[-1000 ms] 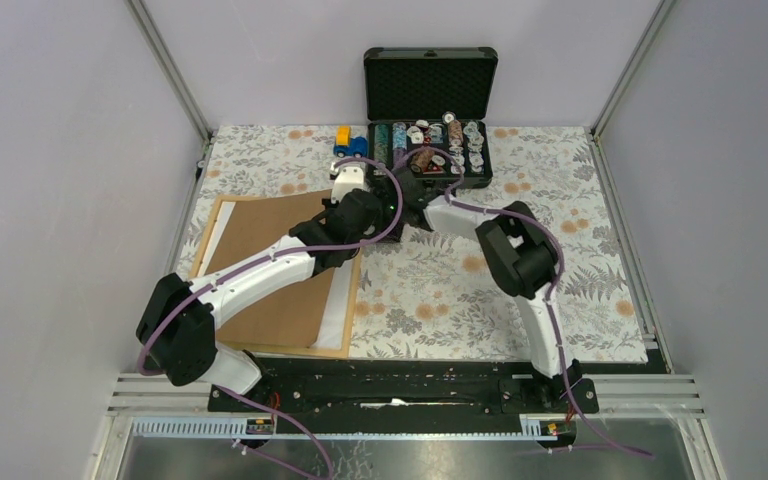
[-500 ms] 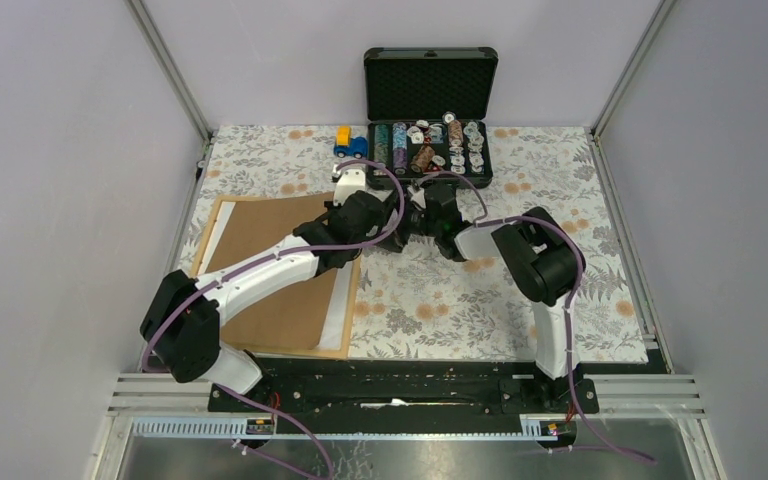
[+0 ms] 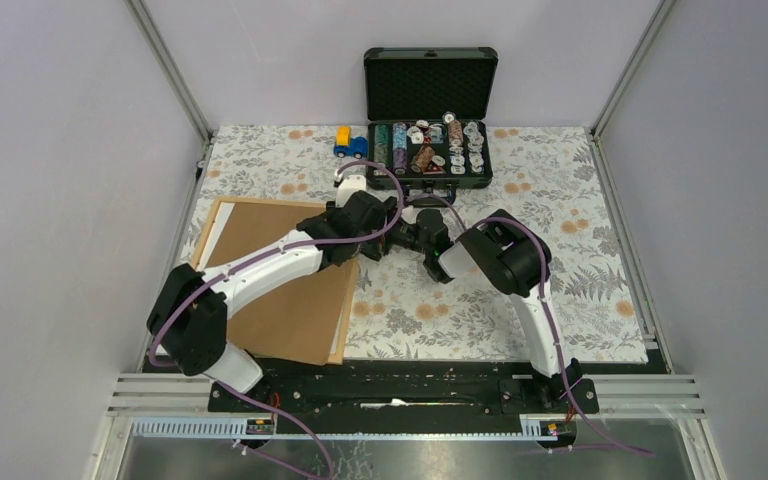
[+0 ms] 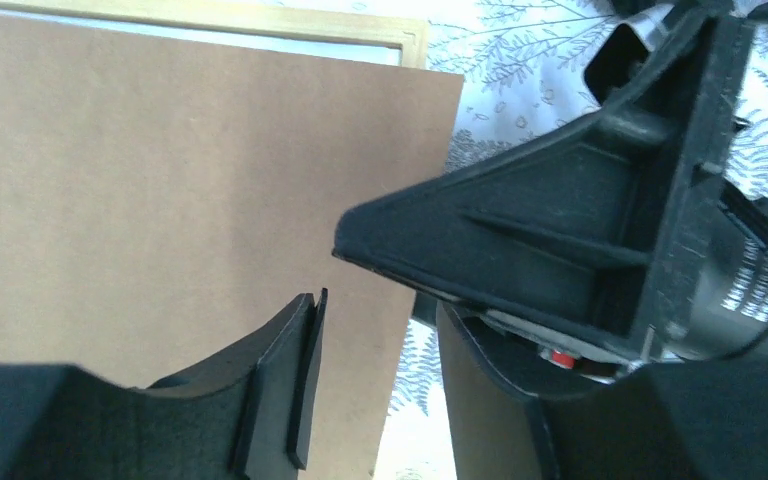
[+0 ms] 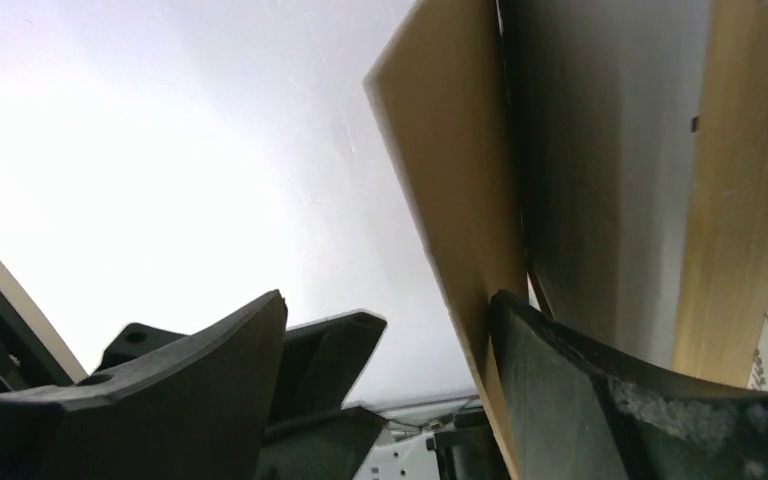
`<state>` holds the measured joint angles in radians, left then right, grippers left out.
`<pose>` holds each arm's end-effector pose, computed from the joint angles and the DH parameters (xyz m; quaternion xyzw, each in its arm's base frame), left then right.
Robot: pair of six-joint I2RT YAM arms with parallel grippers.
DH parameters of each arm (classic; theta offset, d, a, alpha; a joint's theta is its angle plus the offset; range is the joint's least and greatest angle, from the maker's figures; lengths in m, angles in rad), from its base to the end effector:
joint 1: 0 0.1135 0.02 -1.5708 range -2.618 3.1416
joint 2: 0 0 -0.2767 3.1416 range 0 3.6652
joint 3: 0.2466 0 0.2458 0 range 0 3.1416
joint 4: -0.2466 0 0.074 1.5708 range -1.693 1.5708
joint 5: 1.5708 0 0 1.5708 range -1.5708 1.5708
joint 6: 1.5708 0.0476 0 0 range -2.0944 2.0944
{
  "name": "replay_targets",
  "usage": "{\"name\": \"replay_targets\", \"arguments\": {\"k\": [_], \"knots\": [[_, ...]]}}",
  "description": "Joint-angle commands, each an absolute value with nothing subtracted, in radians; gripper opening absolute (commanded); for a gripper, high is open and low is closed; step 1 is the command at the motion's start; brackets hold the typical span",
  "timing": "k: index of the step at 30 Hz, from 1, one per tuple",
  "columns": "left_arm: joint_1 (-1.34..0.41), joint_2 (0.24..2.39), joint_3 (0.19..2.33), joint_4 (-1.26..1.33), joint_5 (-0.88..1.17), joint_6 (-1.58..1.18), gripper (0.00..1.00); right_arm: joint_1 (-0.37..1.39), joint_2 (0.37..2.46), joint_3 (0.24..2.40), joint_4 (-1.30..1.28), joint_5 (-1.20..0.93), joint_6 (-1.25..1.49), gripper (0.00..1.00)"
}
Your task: Put the photo into the frame
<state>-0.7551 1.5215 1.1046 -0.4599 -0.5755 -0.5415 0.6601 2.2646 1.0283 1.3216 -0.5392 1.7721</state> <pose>0.2519 -0.2015 0.2606 0.0002 0.9069 0.0158 0.4211 0.3376 0.2930 0.1306 0.1774 0.6572 0.7284 0.0777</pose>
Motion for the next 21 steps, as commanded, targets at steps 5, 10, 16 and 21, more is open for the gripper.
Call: {"name": "replay_targets", "arguments": {"k": [5,10,16,21], "knots": [[-0.736,1.395,1.183,-0.515,-0.269,-0.606,0.71,0.68,2.326,1.113,1.402,-0.557,1.776,0.78],[-0.587,1.313,1.258,-0.663,-0.08,-0.533,0.96,0.68,2.34,1.157,1.286,-0.61,1.685,0.75],[-0.079,1.364,1.345,-0.719,0.049,-0.416,0.98,0.673,2.31,1.208,1.003,-0.685,1.502,0.64],[0.244,1.489,1.266,-0.54,0.037,-0.396,0.99,0.667,2.295,1.279,0.696,-0.742,1.307,0.58]]}}
